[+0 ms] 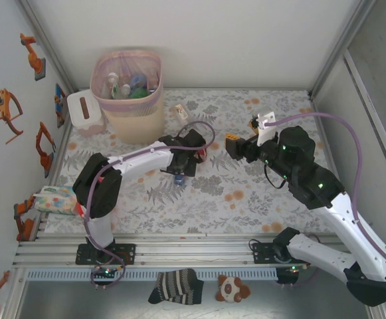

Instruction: Put the plastic bottles in the bin

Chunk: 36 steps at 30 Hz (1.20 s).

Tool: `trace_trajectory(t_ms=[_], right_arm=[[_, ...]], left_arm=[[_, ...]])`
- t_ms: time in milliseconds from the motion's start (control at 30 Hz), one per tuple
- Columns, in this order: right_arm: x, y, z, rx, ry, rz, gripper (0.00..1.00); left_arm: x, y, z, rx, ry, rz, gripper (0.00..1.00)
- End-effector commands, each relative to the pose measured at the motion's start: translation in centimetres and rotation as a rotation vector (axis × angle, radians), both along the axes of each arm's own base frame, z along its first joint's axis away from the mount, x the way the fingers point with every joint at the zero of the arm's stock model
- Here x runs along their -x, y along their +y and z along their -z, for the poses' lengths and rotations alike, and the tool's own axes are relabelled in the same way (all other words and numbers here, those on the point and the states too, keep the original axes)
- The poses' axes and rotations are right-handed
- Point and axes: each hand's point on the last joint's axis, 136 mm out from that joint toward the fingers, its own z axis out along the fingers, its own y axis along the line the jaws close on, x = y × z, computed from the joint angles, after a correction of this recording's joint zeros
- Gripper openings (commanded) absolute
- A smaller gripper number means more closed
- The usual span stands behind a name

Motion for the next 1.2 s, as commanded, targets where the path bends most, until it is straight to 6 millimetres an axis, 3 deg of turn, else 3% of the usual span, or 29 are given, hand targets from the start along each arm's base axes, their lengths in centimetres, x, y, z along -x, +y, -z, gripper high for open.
trace_trajectory(t_ms=[0, 300, 433, 767, 1000, 1167], right_arm=[[0.3, -0.4, -0.7, -0.012, -0.010, 0.005, 0.83], [0.5, -0.3, -1.2, -0.006, -0.027, -0.010, 0.83], [0.5, -0.4, -1.4, -0.005, -0.033, -0.008, 0.83], [0.6, -0.9, -2.3, -0.025, -0.059, 0.012, 0.83], [0.0, -0.4, -2.7, -0.037, -0.067, 0.012, 0.83], [-0.4, 0.0, -2.7, -0.054, -0.064, 0.011, 0.83]], left_arm=[[-0.6, -0.2, -4.5, 0.036, -0.084, 0.040, 0.57], [-0.6, -0.6, -13.1, 0.116, -0.271, 0.267, 0.53], [-0.7, 0.1, -17.1, 0.083, -0.377, 0.419, 0.52], [-2.8, 2.9, -24.9, -0.017, -0.618, 0.707, 0.52], [-5.9, 6.0, -29.8, -0.009, -0.713, 0.700, 0.52], [-8.7, 7.9, -31.7, -0.003, -0.755, 0.619, 0.51]])
